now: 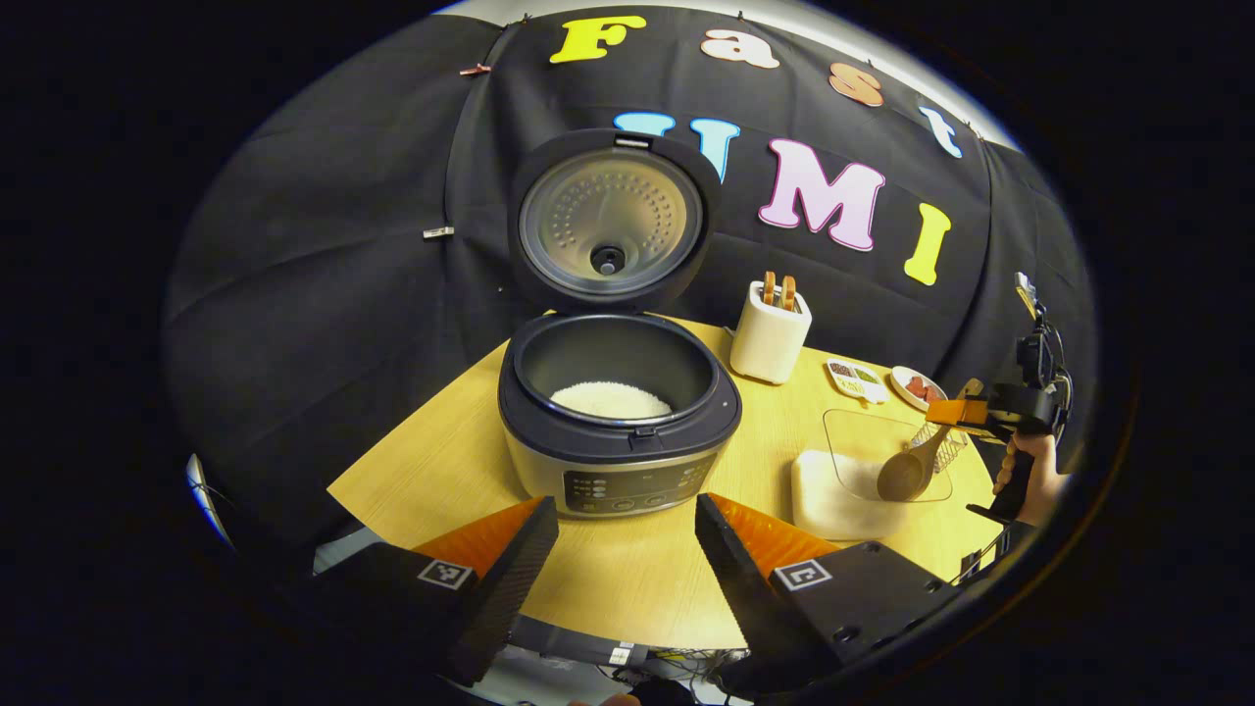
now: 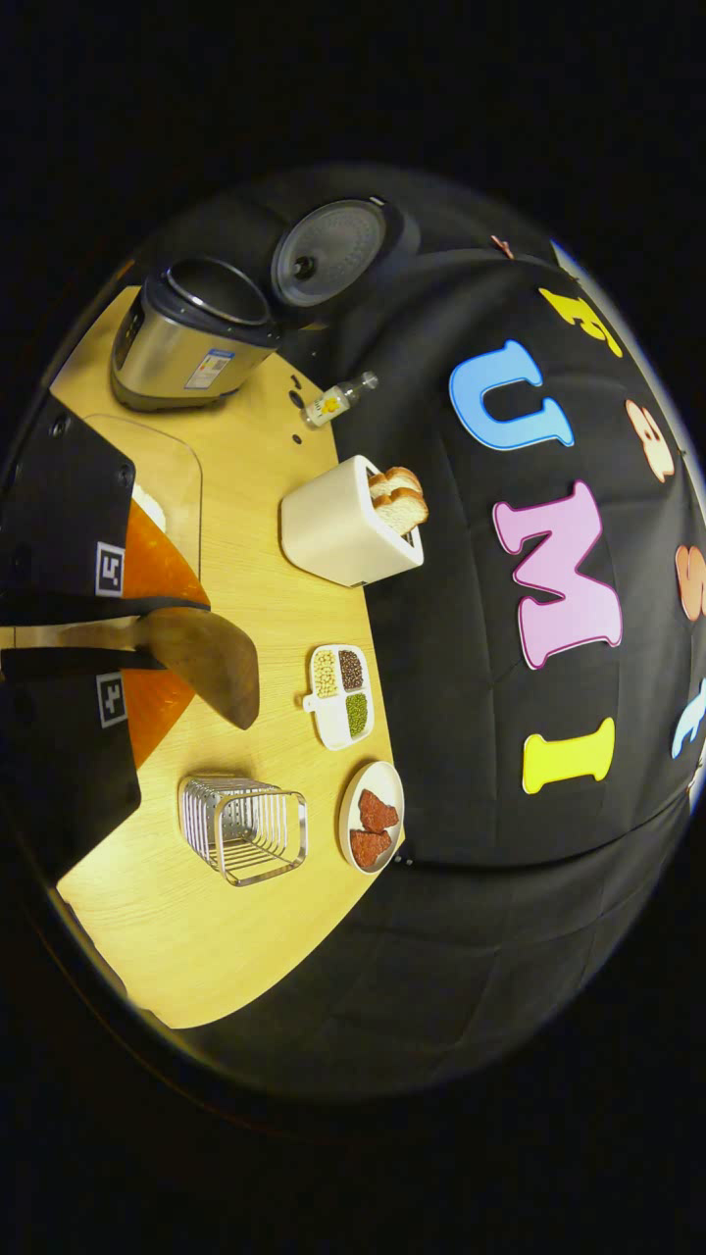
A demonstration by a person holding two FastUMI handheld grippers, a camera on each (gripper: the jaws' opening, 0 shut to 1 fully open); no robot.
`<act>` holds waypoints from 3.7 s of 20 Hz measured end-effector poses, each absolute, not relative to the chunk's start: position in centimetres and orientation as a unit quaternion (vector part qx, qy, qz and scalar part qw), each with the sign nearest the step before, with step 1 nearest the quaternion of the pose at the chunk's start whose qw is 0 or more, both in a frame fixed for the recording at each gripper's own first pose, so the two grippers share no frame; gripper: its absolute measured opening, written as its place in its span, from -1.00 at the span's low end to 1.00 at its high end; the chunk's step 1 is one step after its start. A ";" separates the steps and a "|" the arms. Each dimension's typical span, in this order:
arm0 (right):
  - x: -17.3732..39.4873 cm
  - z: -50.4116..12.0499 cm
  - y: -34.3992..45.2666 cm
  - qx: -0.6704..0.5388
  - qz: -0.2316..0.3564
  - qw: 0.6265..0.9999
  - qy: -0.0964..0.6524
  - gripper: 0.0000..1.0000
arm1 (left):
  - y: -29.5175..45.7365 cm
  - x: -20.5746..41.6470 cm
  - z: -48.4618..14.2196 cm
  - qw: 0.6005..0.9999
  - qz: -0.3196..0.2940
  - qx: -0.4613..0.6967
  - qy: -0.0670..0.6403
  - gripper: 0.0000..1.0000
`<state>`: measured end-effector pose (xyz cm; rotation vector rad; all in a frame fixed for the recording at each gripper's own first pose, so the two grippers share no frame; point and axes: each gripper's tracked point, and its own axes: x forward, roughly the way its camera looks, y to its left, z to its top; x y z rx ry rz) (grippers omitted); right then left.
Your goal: Close the left gripper, press the button to open the rice cooker; take a wooden spoon from the chopstick holder with the right hand, scoop a spoonful of rice and pour it into the rice cooker, then put the wooden spoon back into the chopstick holder.
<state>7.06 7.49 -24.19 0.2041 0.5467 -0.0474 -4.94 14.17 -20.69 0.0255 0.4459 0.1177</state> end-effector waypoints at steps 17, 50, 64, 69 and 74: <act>5.0 -25.7 14.9 0.238 -0.025 0.918 0.315 -0.73 | 16.1 -4.7 -20.4 0.974 0.049 0.011 0.219 0.92; 10.0 -11.2 16.4 0.589 -0.006 0.755 0.289 -0.74 | 19.0 -3.9 -16.1 0.984 0.070 -0.012 0.163 0.92; 14.8 -5.3 32.7 0.477 0.123 0.817 0.298 -0.75 | 23.6 -5.2 -16.2 0.980 0.117 -0.030 0.158 0.92; 14.9 -4.8 38.3 0.357 0.178 0.875 0.276 -0.75 | 25.4 -5.4 -16.1 0.978 0.132 -0.036 0.156 0.92; 14.7 -5.6 42.2 0.263 0.214 0.908 0.245 -0.75 | 26.2 -5.8 -15.4 0.979 0.136 -0.032 0.147 0.92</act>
